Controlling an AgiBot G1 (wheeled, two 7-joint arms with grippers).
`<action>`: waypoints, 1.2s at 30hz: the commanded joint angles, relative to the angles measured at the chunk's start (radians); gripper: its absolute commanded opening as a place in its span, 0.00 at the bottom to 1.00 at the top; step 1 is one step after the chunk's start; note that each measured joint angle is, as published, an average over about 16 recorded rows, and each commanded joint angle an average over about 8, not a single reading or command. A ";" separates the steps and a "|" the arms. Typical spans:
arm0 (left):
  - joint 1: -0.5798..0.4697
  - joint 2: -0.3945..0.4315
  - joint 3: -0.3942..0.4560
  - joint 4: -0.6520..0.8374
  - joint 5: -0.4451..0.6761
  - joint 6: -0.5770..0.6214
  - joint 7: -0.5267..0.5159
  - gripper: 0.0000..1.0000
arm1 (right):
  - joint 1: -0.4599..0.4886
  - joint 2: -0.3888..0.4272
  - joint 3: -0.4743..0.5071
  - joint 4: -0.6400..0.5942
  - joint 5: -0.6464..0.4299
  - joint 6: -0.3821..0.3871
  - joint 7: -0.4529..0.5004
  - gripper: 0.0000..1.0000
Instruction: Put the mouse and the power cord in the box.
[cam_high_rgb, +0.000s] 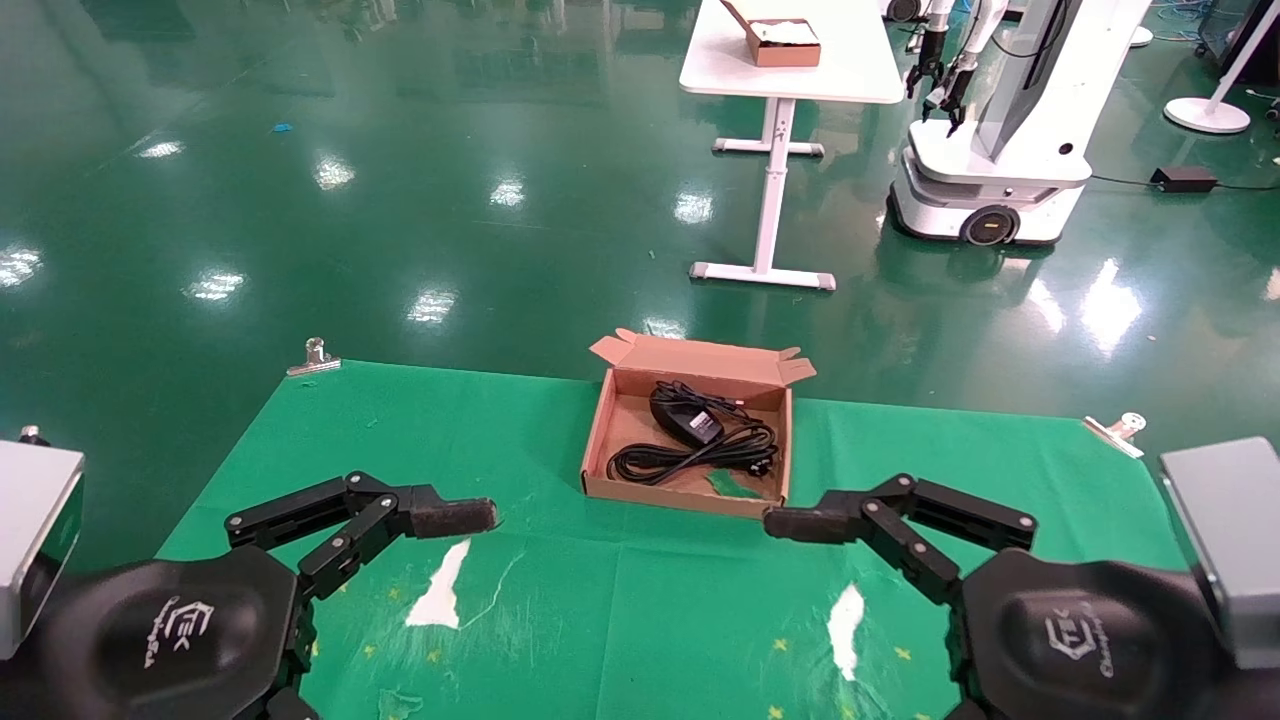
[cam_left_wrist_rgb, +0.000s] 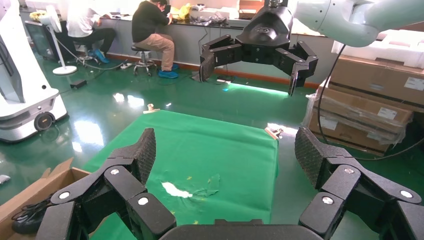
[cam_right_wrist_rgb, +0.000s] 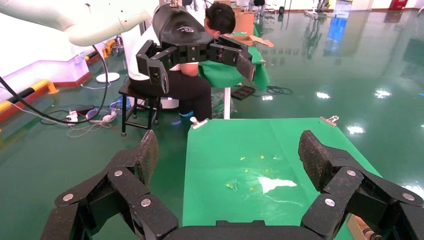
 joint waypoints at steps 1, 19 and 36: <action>-0.002 0.002 0.002 0.002 0.002 -0.002 -0.001 1.00 | 0.001 0.000 0.000 -0.002 -0.001 0.000 -0.001 1.00; -0.007 0.007 0.007 0.008 0.008 -0.008 -0.002 1.00 | 0.005 -0.001 -0.002 -0.010 -0.004 0.001 -0.003 1.00; -0.008 0.009 0.008 0.010 0.009 -0.009 -0.003 1.00 | 0.006 -0.002 -0.002 -0.011 -0.005 0.002 -0.004 1.00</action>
